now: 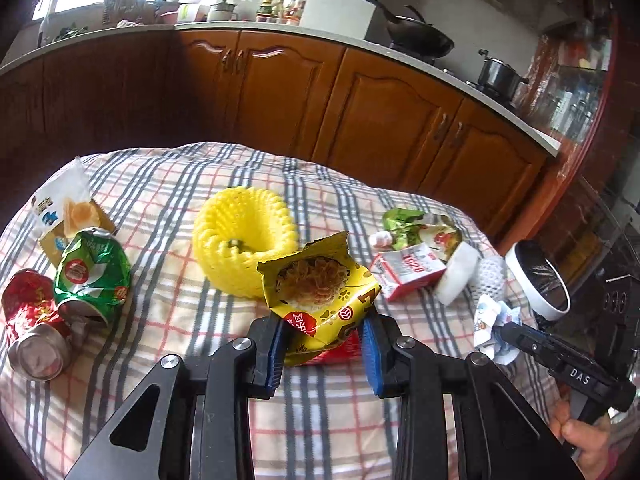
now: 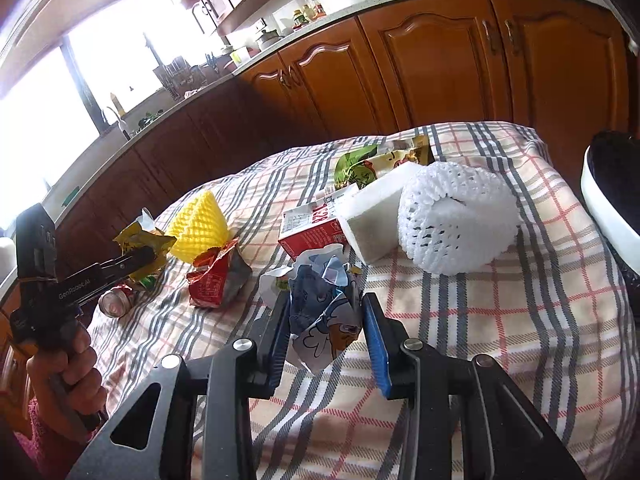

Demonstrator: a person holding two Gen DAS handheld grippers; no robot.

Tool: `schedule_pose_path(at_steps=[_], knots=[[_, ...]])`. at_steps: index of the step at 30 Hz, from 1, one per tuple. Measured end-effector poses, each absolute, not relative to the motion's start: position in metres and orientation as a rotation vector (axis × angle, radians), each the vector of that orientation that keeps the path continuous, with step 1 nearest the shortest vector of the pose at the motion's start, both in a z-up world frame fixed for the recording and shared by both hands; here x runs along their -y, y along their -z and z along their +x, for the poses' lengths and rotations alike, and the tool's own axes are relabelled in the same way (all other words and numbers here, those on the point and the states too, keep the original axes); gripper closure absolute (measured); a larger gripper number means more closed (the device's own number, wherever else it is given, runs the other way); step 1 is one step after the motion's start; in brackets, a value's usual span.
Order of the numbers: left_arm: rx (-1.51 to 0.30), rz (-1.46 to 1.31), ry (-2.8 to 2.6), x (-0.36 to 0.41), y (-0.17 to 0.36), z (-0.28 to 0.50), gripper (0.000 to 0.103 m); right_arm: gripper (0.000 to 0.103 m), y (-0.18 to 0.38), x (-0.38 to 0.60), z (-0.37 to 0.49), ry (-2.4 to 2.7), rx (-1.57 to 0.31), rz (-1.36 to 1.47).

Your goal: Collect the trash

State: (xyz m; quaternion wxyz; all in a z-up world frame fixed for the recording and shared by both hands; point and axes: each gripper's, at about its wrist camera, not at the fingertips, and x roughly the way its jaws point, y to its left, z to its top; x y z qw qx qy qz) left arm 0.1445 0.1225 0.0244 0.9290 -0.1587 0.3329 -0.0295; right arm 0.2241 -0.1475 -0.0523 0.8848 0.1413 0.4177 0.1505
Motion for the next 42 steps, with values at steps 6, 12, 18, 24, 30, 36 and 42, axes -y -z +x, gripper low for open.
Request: schedule_pose_path(at_steps=[6, 12, 18, 24, 30, 36, 42], knots=[[-0.706, -0.295, 0.194, -0.08, -0.026, 0.15, 0.073, 0.068, 0.036, 0.178, 0.209, -0.264, -0.819, 0.316], [-0.736, -0.262, 0.301, -0.044, -0.025, 0.165, 0.073, 0.068, 0.025, 0.212, 0.196, -0.194, -0.784, 0.336], [-0.764, -0.239, 0.382, -0.014, -0.028, 0.183, 0.073, 0.068, 0.017, 0.246, 0.184, -0.127, -0.757, 0.349], [-0.771, -0.207, 0.432, 0.012, -0.034, 0.199, 0.073, 0.068, 0.013, 0.281, 0.176, -0.064, -0.734, 0.383], [-0.778, -0.175, 0.483, 0.043, -0.036, 0.223, 0.073, 0.068, 0.011, 0.312, 0.17, -0.009, -0.714, 0.409], [-0.787, -0.141, 0.544, 0.084, -0.036, 0.251, 0.073, 0.068, 0.013, 0.343, 0.168, 0.047, -0.701, 0.436], [-0.803, -0.117, 0.603, 0.118, -0.036, 0.275, 0.073, 0.067, 0.012, 0.37, 0.17, 0.093, -0.704, 0.434]])
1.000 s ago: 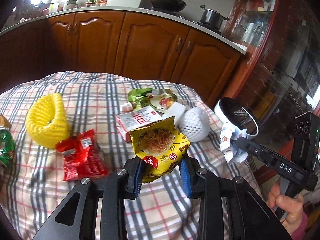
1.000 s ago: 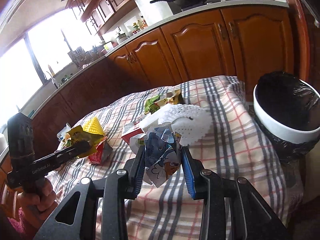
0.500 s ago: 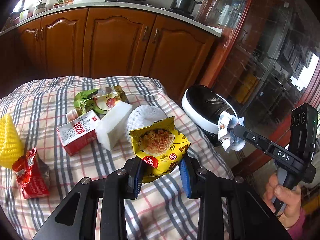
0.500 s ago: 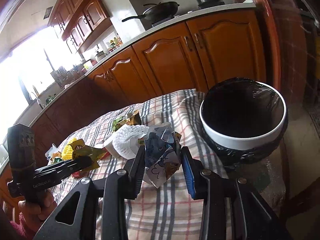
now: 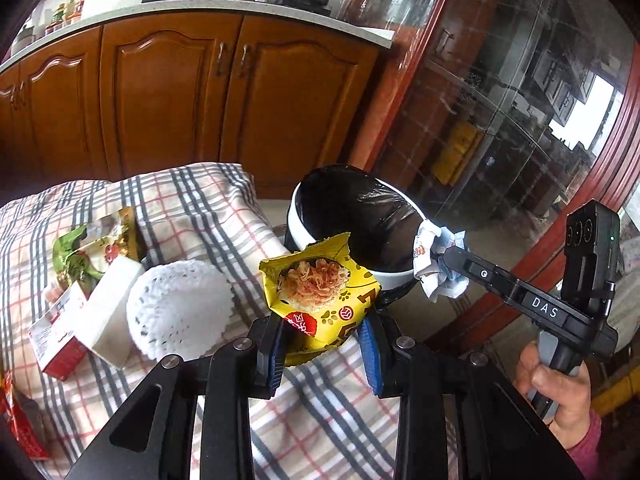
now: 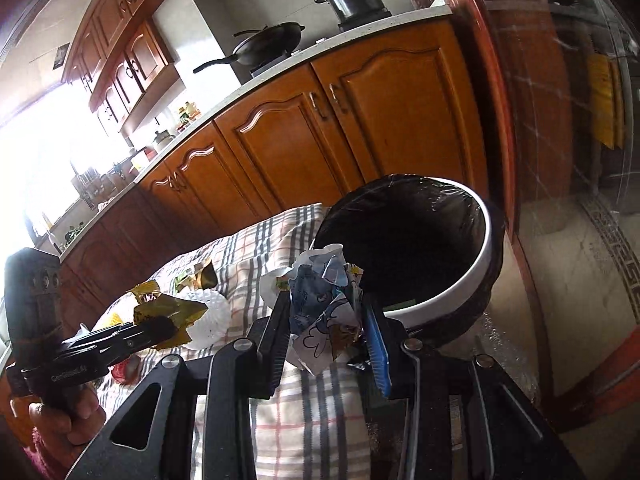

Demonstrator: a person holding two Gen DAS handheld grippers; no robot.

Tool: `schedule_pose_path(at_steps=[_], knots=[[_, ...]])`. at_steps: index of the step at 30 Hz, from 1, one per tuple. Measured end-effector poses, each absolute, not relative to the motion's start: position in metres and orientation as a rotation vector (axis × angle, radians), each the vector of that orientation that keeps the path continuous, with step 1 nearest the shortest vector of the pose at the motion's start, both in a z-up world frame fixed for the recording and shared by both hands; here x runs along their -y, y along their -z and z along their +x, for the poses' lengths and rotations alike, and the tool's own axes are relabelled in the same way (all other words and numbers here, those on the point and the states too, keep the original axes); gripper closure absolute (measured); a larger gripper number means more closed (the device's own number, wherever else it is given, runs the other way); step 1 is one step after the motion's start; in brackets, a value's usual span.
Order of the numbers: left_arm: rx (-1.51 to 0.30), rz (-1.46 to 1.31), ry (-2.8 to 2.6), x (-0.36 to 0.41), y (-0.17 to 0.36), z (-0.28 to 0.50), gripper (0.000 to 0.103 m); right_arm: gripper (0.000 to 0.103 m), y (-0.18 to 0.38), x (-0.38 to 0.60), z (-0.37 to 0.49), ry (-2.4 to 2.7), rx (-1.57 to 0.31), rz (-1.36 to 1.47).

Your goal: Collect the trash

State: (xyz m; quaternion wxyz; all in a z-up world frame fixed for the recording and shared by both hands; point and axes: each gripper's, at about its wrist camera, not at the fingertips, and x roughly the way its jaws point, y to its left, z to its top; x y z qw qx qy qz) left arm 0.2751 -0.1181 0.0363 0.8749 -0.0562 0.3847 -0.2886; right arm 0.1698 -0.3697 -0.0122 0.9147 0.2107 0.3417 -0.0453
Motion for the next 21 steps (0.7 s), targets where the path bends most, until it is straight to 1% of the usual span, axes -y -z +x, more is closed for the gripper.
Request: schedule_pose_path(at_steps=[6, 16, 21], knots=[[-0.824, -0.099, 0.634, 0.15, -0.034, 0.304, 0.072, 0.067, 0.01, 0.388, 0.175, 0.122, -0.721, 0.41], [-0.869, -0.035, 0.649, 0.209, -0.029, 0.366, 0.072, 0.067, 0.016, 0.424, 0.213, 0.17, -0.785, 0.388], [-0.928, -0.051, 0.657, 0.236, -0.018, 0.398, 0.072, 0.067, 0.015, 0.436, 0.229, 0.187, -0.812, 0.362]])
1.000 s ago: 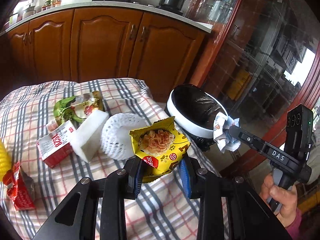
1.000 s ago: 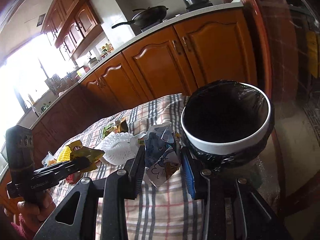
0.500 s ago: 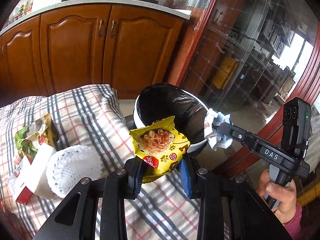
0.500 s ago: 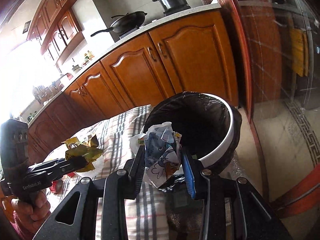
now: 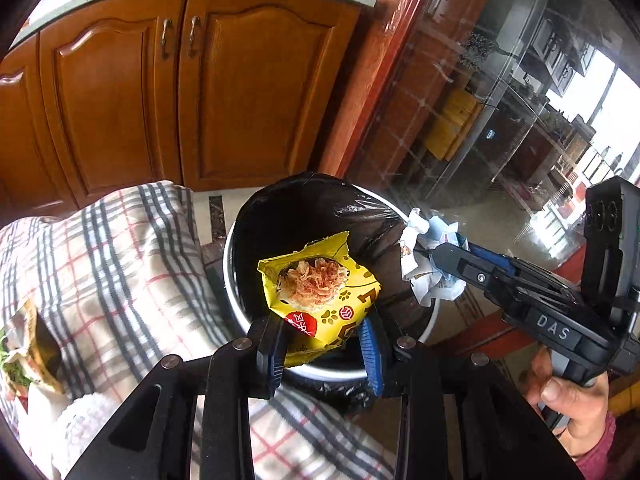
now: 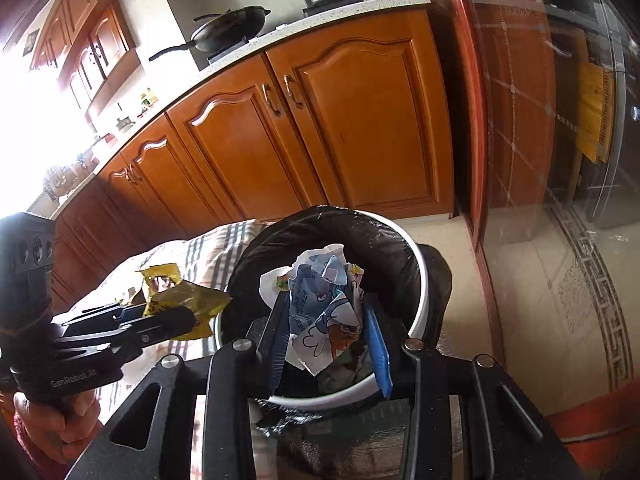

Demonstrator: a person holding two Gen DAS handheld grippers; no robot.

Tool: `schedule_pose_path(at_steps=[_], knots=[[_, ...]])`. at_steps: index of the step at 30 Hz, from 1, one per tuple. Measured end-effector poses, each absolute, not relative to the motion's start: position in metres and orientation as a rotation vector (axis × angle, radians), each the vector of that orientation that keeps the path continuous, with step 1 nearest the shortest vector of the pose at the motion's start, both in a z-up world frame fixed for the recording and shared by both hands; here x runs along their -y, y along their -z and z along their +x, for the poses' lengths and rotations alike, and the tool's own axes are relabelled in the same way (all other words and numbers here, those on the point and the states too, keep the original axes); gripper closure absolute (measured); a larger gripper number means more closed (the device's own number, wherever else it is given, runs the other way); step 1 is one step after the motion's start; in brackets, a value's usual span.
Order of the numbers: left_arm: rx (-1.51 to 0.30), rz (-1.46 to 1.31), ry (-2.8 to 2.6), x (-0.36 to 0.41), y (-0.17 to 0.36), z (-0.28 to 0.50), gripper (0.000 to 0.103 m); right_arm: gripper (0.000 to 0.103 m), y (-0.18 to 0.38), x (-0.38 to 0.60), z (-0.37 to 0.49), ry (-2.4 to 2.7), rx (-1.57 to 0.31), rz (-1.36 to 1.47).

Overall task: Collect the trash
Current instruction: 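Open both tools over the bin to drop the bag and paper, then move both open tools back toward the table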

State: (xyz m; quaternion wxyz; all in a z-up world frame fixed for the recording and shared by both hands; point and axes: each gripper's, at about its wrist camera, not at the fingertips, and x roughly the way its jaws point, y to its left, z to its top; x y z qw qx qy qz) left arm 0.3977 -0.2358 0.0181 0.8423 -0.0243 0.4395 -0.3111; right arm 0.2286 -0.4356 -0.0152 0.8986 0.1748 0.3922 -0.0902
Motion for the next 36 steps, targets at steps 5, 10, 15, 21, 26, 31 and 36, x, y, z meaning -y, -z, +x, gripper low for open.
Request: schedule_pose_path(at_steps=[5, 10, 15, 21, 26, 31, 36], knots=[[-0.96, -0.056, 0.646, 0.253, -0.007, 0.418, 0.072, 0.067, 0.019, 0.443, 0.24, 0.195, -0.847, 0.343], [-0.981, -0.049, 0.632, 0.259, 0.001, 0.424, 0.071, 0.067, 0.029, 0.448, 0.247, 0.196, -0.874, 0.344], [-0.996, -0.057, 0.629, 0.257, 0.002, 0.423, 0.058, 0.059, 0.036, 0.451, 0.253, 0.194, -0.897, 0.361], [-0.982, -0.059, 0.639, 0.257, 0.001, 0.42, 0.047, 0.049, 0.034, 0.455, 0.248, 0.2, -0.875, 0.394], [-0.948, -0.072, 0.625, 0.239, -0.002, 0.405, 0.046, 0.048, 0.024, 0.454, 0.237, 0.207, -0.83, 0.408], [-0.885, -0.129, 0.605, 0.205, -0.007, 0.374, 0.046, 0.046, 0.014, 0.447, 0.22, 0.209, -0.771, 0.439], [-0.808, -0.193, 0.554, 0.161, -0.011, 0.333, 0.046, 0.035, 0.014, 0.421, 0.204, 0.186, -0.737, 0.465]])
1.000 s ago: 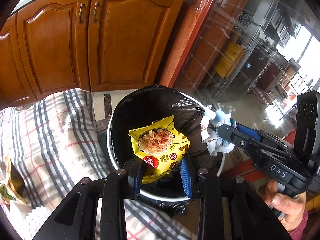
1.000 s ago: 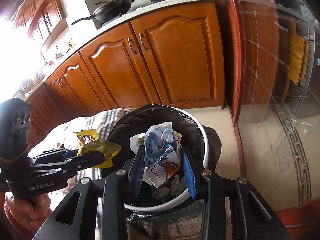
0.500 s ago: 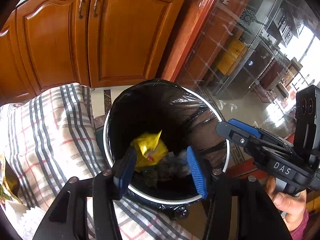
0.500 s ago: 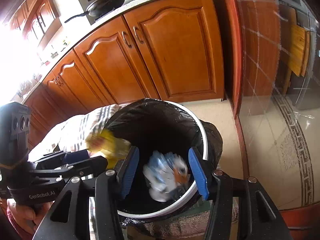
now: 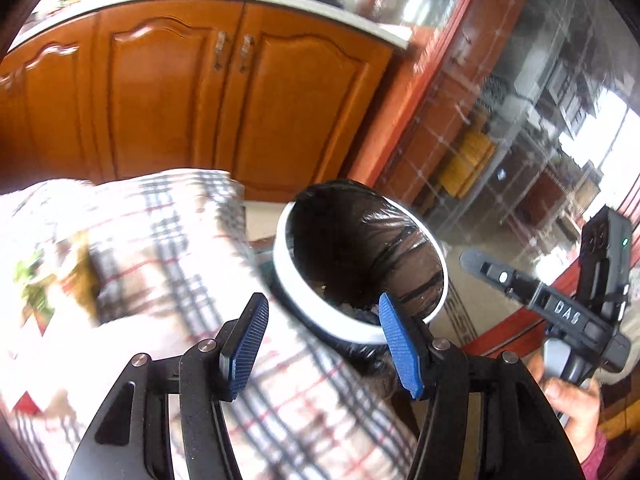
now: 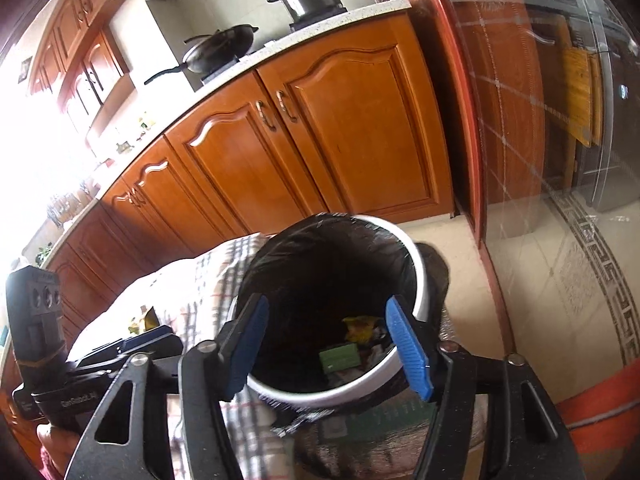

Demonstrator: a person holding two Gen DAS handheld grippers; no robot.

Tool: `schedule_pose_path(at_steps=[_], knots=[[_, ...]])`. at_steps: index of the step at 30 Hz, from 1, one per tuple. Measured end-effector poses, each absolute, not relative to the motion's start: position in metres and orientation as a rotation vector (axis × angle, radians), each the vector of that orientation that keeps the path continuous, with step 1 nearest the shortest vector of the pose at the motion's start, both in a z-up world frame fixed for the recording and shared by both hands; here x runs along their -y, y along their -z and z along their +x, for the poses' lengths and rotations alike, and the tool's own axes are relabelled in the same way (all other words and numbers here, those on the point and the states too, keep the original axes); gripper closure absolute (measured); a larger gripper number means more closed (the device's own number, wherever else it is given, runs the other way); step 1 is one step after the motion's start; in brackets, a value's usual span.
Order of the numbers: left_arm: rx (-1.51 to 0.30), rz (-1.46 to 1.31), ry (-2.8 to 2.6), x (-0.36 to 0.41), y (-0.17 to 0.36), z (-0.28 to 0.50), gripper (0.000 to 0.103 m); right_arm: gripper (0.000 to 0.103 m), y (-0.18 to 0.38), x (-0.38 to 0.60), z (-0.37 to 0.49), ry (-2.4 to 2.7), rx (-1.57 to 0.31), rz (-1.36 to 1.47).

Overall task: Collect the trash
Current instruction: 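Move both open tools back toward the table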

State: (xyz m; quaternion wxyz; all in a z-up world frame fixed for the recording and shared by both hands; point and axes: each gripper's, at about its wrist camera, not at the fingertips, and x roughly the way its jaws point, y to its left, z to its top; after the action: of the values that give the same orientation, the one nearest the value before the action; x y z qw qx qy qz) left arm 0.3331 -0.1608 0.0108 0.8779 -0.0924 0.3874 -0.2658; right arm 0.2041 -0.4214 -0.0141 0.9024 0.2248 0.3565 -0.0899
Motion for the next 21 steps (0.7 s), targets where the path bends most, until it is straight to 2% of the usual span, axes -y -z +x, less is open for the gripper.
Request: schedule_pose_path(at_steps=[21], knots=[[-0.737, -0.341, 0.281, -0.02, -0.014, 0.186, 0.044, 0.034, 0.034, 0.278, 0.203, -0.078, -0.812, 0.47]])
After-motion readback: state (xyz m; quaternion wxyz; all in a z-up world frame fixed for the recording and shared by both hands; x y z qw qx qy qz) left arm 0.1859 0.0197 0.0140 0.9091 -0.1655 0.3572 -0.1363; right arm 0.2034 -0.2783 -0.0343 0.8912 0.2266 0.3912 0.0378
